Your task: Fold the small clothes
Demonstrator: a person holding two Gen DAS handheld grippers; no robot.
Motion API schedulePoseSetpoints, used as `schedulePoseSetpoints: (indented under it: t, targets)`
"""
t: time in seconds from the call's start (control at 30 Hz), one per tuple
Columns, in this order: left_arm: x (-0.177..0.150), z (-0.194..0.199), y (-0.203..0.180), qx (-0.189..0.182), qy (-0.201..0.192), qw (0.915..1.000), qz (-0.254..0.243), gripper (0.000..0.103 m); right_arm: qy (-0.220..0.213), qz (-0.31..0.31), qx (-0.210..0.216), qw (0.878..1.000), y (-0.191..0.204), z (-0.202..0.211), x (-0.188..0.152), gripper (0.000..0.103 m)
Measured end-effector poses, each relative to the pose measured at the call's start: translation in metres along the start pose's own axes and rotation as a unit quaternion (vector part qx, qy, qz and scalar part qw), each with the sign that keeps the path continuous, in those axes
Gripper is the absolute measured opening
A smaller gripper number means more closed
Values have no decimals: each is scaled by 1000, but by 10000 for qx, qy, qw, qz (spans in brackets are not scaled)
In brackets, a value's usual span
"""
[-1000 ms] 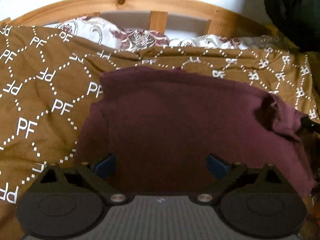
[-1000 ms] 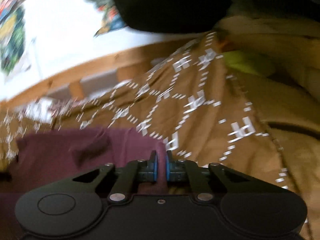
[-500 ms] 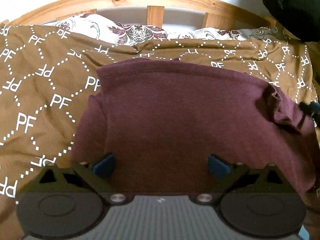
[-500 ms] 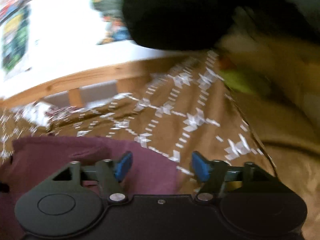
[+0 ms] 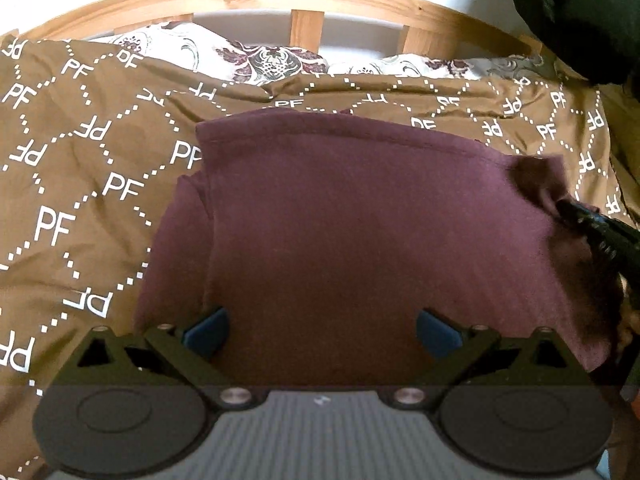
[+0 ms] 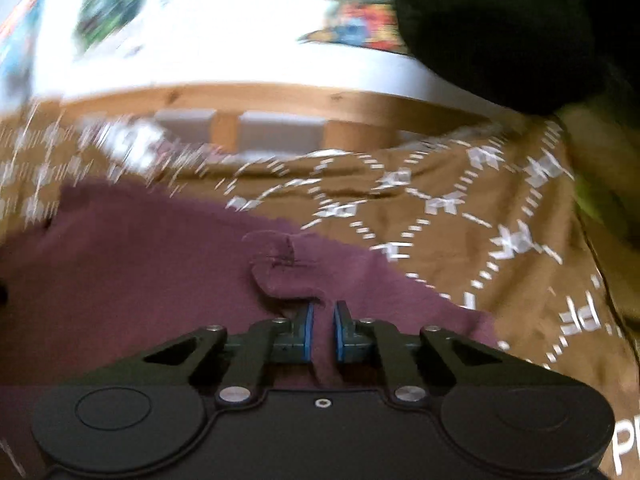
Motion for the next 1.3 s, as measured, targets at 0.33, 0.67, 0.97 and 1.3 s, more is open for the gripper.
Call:
schedulePoseSetpoints:
  t: [0.33, 0.67, 0.97, 1.3]
  targets:
    - [3, 2, 3, -12, -83, 9998, 173, 102, 25, -1020, -170, 9946, -48, 3, -2, 0]
    - [-1, 5, 2, -31, -67, 9998, 160, 102, 192, -980, 242, 9947, -28, 1, -7, 32]
    - [-10, 32, 17, -158, -428, 9983, 376, 102, 243, -1060, -51, 9941, -34, 11, -9, 2]
    - [-16, 46, 67, 101, -740, 9933, 878, 102, 384, -1176, -162, 9922, -28, 29, -19, 48]
Point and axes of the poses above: each gripper's, at about its wrist camera, not at the fingertips, and z roughly against the way its jaws point, y to its left, x to its top, the point moved 10 cm from there along -z, roughly the way its jaws point, and after that the axes turned 14 degrees about y, right-handed, at the moved point
